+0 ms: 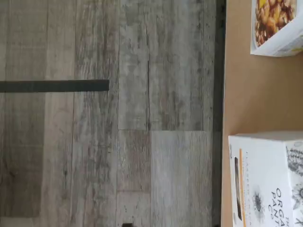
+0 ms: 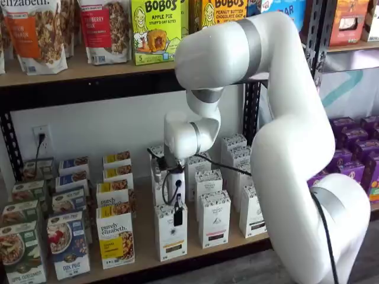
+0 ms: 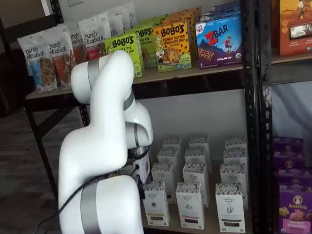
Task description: Pick up the white box with a yellow strip in the middle, on the bottom shelf, the fourth box from the left
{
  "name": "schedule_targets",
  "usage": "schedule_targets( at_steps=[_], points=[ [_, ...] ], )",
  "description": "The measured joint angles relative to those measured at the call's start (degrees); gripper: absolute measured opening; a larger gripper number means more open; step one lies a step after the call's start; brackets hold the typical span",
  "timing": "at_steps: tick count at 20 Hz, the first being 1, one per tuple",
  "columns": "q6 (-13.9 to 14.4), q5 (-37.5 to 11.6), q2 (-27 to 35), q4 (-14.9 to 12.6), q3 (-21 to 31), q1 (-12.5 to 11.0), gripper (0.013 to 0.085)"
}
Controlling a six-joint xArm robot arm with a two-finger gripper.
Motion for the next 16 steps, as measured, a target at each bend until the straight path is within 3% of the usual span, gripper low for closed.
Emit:
schedule_targets(
  at_steps=[5, 11, 16],
  points=[
    [0.03, 1.50, 1.21, 0.29, -2.08, 0.23, 0.0850],
    [-0.75, -3.10, 2.75, 1.29, -2.52, 0.48, 0.0850],
    [-0.01, -4.34, 5.14, -0.28, -4.63, -0.19, 0.0850]
  ],
)
